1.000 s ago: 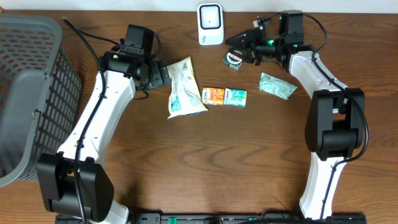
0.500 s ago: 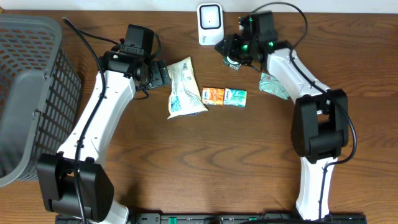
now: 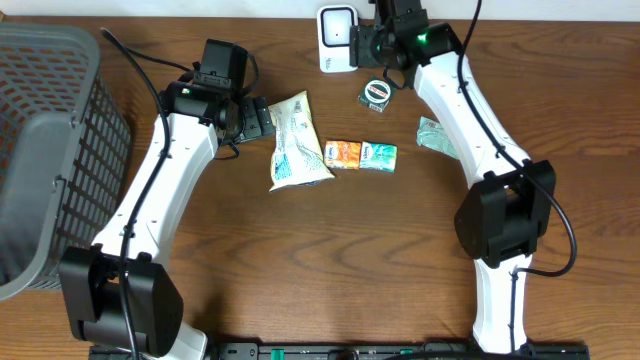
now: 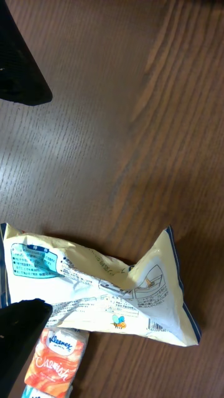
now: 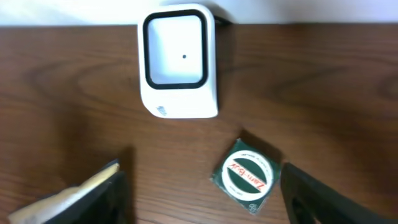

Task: Scan the item barcode

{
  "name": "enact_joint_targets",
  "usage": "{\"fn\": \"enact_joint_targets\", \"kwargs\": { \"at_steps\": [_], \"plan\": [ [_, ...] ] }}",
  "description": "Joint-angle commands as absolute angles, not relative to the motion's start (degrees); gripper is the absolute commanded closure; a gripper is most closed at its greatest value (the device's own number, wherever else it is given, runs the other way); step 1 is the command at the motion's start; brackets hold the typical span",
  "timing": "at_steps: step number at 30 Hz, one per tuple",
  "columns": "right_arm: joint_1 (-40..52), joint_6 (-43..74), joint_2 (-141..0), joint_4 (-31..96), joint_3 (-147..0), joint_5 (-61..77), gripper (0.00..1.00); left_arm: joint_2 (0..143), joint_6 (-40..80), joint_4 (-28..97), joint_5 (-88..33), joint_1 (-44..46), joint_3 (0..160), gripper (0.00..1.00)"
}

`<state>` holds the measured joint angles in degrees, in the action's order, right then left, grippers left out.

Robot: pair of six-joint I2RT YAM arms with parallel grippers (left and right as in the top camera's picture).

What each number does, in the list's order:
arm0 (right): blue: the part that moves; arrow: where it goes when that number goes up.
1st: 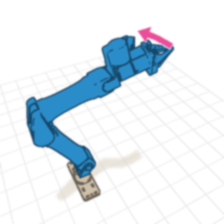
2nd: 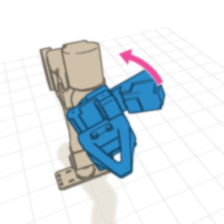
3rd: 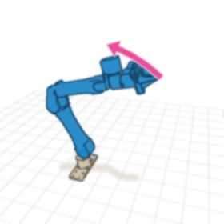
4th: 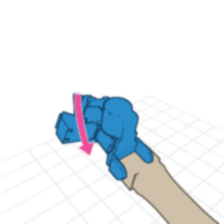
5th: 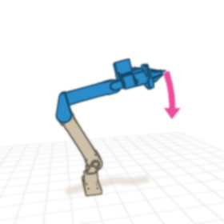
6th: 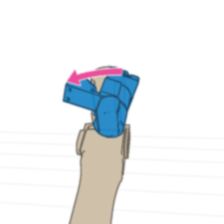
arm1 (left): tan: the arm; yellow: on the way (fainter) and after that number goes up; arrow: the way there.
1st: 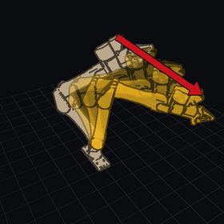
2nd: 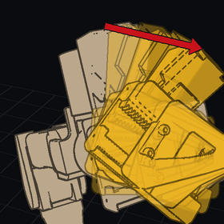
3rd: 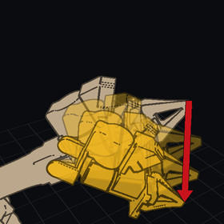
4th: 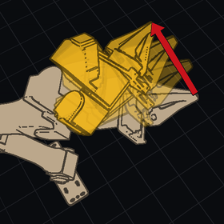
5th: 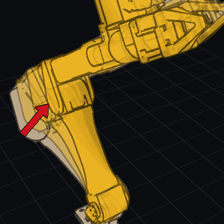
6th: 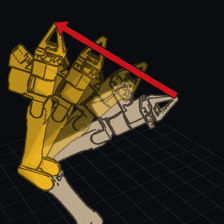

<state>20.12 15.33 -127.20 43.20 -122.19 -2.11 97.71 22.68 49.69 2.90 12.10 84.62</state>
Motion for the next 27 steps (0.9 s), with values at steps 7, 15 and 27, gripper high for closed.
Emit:
{"fn": "enact_joint_targets", "kwargs": {
  "at_steps": [7,15,27],
  "plan": [
    [20.4,14.1,-129.2,41.7,-122.6,-3.9,0.03,97.7,22.8,49.8,3.0,11.9,84.6,0.02],
    [20.3,6.7,-132.7,35.1,-122.6,-4.1,0.02,97.7,22.8,49.8,3.0,11.9,84.6,0.02],
    [20.3,3.5,-139.2,31.1,-122.6,-4.2,0.01,97.7,22.8,49.8,3.0,11.9,84.6,0.02]
  ]
}}
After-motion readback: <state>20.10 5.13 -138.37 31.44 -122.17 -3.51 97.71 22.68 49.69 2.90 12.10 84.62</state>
